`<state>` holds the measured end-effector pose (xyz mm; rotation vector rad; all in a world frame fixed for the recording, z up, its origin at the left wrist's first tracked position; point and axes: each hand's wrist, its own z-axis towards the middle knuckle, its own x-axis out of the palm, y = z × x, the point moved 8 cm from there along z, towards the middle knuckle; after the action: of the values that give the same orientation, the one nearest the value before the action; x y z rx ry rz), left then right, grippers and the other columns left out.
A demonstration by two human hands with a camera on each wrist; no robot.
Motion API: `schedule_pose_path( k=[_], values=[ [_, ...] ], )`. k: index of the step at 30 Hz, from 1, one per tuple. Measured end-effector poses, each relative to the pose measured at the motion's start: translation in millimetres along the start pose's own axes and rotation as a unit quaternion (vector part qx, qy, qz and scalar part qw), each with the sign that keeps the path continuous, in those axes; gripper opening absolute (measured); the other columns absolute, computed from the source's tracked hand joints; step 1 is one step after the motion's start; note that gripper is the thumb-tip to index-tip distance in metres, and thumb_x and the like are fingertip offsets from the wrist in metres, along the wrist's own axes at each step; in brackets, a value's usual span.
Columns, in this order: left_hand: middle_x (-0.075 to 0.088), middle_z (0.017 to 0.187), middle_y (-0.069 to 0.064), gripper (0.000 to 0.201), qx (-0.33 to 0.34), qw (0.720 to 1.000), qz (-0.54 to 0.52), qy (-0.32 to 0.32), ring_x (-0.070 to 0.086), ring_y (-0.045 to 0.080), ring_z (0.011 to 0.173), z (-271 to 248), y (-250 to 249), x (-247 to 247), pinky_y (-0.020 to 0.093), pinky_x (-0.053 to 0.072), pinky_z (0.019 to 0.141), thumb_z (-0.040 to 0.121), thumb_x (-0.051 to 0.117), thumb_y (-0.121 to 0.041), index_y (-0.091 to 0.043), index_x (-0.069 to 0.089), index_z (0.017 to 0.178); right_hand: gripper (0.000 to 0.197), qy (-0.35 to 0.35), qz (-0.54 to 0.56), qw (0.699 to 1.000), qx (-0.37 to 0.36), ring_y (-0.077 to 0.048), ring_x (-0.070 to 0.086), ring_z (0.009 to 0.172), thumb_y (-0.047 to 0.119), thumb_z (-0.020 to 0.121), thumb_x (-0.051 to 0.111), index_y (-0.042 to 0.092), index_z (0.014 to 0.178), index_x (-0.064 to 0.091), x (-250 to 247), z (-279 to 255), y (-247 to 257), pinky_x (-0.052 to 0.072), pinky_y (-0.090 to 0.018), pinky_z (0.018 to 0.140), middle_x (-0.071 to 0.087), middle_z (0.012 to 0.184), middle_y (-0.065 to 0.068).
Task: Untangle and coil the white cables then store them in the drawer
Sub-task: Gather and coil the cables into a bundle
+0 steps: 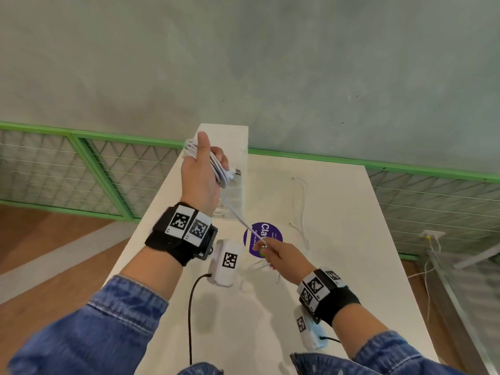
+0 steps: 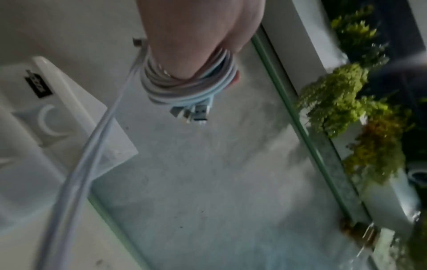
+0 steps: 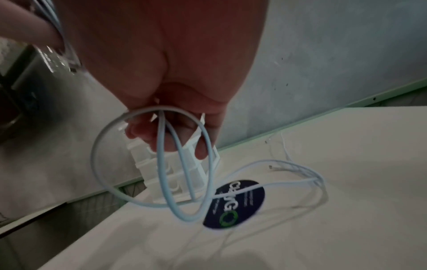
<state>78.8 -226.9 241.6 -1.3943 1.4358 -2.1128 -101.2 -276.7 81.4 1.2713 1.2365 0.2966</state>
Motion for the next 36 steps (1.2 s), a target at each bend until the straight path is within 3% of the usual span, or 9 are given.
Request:
schedule_pose_path(
  k=[4, 7, 10, 13, 19, 22, 24, 31, 36],
  values=[
    [0.044, 0.056, 0.012, 0.039, 0.146, 0.963, 0.225, 0.013, 0.042, 0.018, 0.047, -6.6, -1.3, -20.7, 0.027, 0.038, 0.05, 0.098, 0.046, -0.024, -0.003, 0.044, 0.066, 0.022, -0.011, -0.013, 0.998, -0.061, 0.002, 0.052, 0.07, 0.02, 0.095, 0.046, 0.03, 0.099, 0.066, -18.7, -2.6, 38.1, 0.039, -0.01, 0.065, 0.059, 0.072, 0.021],
    [0.042, 0.056, 0.011, 0.041, 0.177, 0.919, 0.349, 0.052, 0.042, 0.016, 0.049, -7.3, 12.7, -30.1, 0.025, 0.038, 0.051, 0.093, 0.054, -0.031, -0.004, 0.043, 0.064, 0.023, -0.013, -0.018, 0.993, -0.116, -0.001, 0.05, 0.068, 0.019, 0.093, 0.047, 0.033, 0.092, 0.066, -25.2, -3.8, 62.6, 0.035, -0.009, 0.064, 0.063, 0.077, 0.016],
    [0.047, 0.057, 0.009, 0.042, 0.149, 0.867, 0.459, 0.125, 0.047, 0.017, 0.05, -9.3, 35.0, -23.9, 0.027, 0.041, 0.05, 0.091, 0.056, -0.032, 0.0, 0.048, 0.064, 0.024, -0.039, -0.007, 0.988, -0.152, -0.011, 0.056, 0.076, 0.019, 0.092, 0.048, 0.035, 0.089, 0.065, -34.5, -3.6, 79.4, 0.044, -0.02, 0.07, 0.068, 0.086, 0.002],
    [0.057, 0.054, 0.01, 0.038, 0.039, 0.832, 0.502, 0.231, 0.054, 0.019, 0.048, -23.6, 62.3, -11.2, 0.028, 0.043, 0.051, 0.092, 0.056, -0.028, -0.002, 0.058, 0.064, 0.02, -0.084, -0.014, 0.98, -0.179, -0.018, 0.061, 0.081, 0.02, 0.091, 0.051, 0.031, 0.094, 0.067, -52.7, 0.0, 89.5, 0.048, -0.028, 0.075, 0.071, 0.088, 0.0],
    [0.046, 0.046, 0.003, 0.064, -0.235, 0.833, 0.39, 0.314, 0.04, 0.015, 0.034, -66.3, 100.1, -5.1, 0.018, 0.033, 0.038, 0.089, 0.022, -0.064, -0.008, 0.054, 0.081, 0.008, -0.169, -0.065, 0.962, -0.202, -0.002, 0.057, 0.065, 0.018, 0.082, 0.063, 0.025, 0.085, 0.066, -90.2, 8.1, 85.3, 0.043, -0.016, 0.065, 0.06, 0.065, 0.022],
    [0.04, 0.045, 0.001, 0.046, -0.226, 0.815, 0.412, 0.34, 0.034, 0.012, 0.034, -76.2, 101.2, 2.7, 0.018, 0.027, 0.037, 0.089, 0.047, -0.055, -0.011, 0.049, 0.075, 0.012, -0.181, -0.157, 0.939, -0.246, -0.012, 0.056, 0.07, 0.024, 0.081, 0.059, 0.026, 0.086, 0.069, -92.5, 5.0, 85.4, 0.048, -0.04, 0.07, 0.061, 0.074, 0.008],
    [0.038, 0.045, 0.001, 0.037, -0.225, 0.806, 0.431, 0.339, 0.032, 0.012, 0.034, -77.4, 102.0, 2.7, 0.02, 0.028, 0.038, 0.089, 0.059, -0.039, -0.01, 0.044, 0.073, 0.015, -0.2, -0.172, 0.929, -0.26, -0.014, 0.054, 0.068, 0.033, 0.081, 0.057, 0.028, 0.086, 0.071, -98.3, 4.2, 83.6, 0.047, -0.04, 0.069, 0.058, 0.075, 0.001],
    [0.033, 0.04, -0.002, 0.042, -0.268, 0.799, 0.4, 0.36, 0.025, 0.012, 0.034, -90.7, 99.8, 10.9, 0.021, 0.024, 0.039, 0.095, 0.045, -0.046, -0.014, 0.046, 0.067, 0.023, -0.256, -0.25, 0.882, -0.307, -0.024, 0.058, 0.083, 0.03, 0.082, 0.057, 0.03, 0.099, 0.072, -110.0, -3.2, 88.4, 0.041, -0.032, 0.08, 0.062, 0.092, -0.008],
    [0.03, 0.039, -0.001, 0.041, -0.276, 0.824, 0.329, 0.37, 0.02, 0.013, 0.034, -89.9, 91.4, 13.5, 0.019, 0.02, 0.037, 0.097, 0.039, -0.044, -0.015, 0.048, 0.07, 0.028, -0.248, -0.259, 0.892, -0.274, -0.026, 0.059, 0.1, 0.034, 0.086, 0.052, 0.024, 0.107, 0.069, -108.8, 2.9, 65.2, 0.048, -0.039, 0.087, 0.064, 0.108, -0.009]
  ],
)
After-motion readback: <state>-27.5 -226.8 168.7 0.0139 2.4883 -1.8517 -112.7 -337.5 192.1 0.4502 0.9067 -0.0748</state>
